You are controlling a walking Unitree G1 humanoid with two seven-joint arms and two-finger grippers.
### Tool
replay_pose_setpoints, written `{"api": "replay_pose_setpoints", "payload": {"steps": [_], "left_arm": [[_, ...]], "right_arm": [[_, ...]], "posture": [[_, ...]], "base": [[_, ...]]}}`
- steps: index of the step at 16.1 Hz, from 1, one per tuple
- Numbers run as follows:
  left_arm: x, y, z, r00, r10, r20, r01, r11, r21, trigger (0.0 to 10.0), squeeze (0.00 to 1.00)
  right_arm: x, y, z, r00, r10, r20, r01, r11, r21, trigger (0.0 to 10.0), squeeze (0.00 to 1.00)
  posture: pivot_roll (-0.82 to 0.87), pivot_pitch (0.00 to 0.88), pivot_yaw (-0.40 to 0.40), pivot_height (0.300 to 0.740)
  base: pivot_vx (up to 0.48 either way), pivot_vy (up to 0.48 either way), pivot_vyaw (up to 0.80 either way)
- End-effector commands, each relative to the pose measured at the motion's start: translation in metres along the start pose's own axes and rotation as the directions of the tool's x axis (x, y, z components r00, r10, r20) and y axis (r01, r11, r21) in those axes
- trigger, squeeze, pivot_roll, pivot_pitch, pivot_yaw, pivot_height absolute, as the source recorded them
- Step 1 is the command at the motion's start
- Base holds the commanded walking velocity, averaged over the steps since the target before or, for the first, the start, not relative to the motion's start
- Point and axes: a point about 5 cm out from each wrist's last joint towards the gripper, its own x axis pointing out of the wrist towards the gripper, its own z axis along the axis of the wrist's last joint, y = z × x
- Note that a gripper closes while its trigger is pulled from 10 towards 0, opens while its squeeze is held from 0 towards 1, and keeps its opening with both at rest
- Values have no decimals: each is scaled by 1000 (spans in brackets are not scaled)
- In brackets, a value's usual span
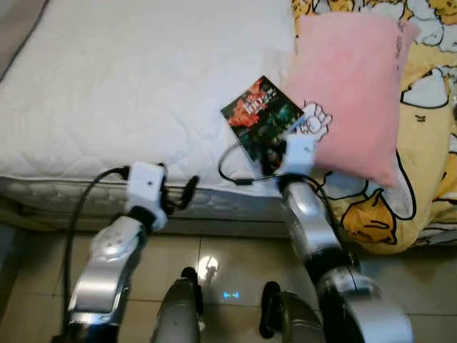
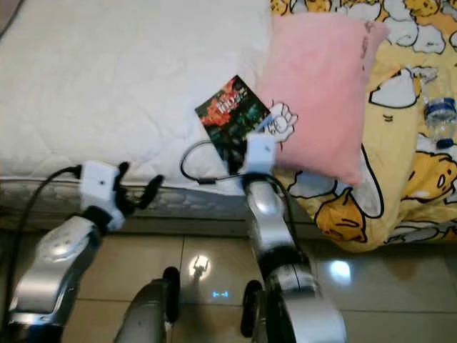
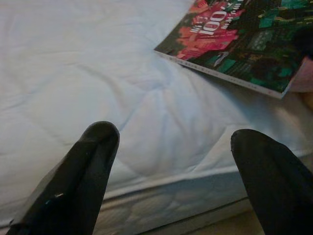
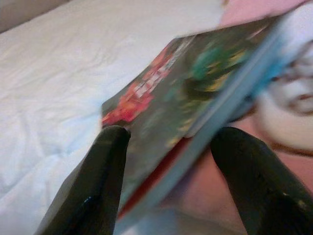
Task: Clean up the room
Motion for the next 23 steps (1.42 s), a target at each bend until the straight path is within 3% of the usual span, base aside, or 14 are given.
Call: {"api": "replay_pose_setpoints", "payload": {"steps": [1,2,4,5,7,9,11,12,14,17,19,23], "left_arm": [[6,-4,-7,1000,1,-5,-2,1000,-23,10000,0],[15,-9,-7,1000,-10,6,10,999,-37,10000,0],[33,-20,-8,999,-40,17,41,998,-49,10000,0],[36,-23,-7,998,-50,23,51,998,-47,10000,0],[43,-28,-4,997,-57,43,60,996,-64,10000,0],[45,-33,3,992,-77,97,90,986,-143,10000,0],[44,-34,5,991,-63,115,83,980,-181,10000,0],[48,-31,4,996,0,92,24,965,-261,10000,0],[58,-35,4,996,-6,85,26,972,-233,10000,0],[63,-37,11,994,-20,112,43,976,-212,10000,0],[63,-37,12,992,-19,121,42,981,-191,10000,0],[64,-45,12,991,-77,111,85,994,-68,10000,0]], "right_arm": [[-17,0,6,998,19,62,-16,999,-52,10000,0],[-32,-1,2,998,26,65,-21,998,-66,10000,0],[-38,0,-21,1000,20,-13,-20,999,-40,10000,0],[-36,1,-21,1000,17,-17,-18,999,-40,10000,0],[-39,1,-2,1000,10,26,-8,998,-65,10000,0],[-64,-12,25,991,-34,127,59,979,-195,10000,0],[-80,-21,30,987,-64,146,98,965,-244,10000,0],[-101,-35,27,987,-124,104,147,956,-254,10000,0],[-105,-44,23,985,-165,59,175,946,-274,10000,0],[-101,-42,30,985,-158,71,172,941,-292,10000,0],[-102,-46,24,982,-186,40,190,949,-253,10000,0],[-106,-62,14,970,-239,-45,229,960,-164,10000,0]], "posture": [[157,187,-15,736],[124,166,-16,736],[76,128,-8,736],[73,121,-8,736],[61,96,-8,736],[53,64,-11,736],[41,47,-10,736],[26,31,-9,736],[15,16,-2,736],[6,6,4,736],[7,5,4,736],[9,16,8,736]], "base": [[0,0,0],[0,0,0],[0,0,0],[0,0,0],[0,0,0],[0,0,0],[0,231,0],[0,465,0],[0,459,0],[89,420,0],[371,302,0],[327,0,0]]}}
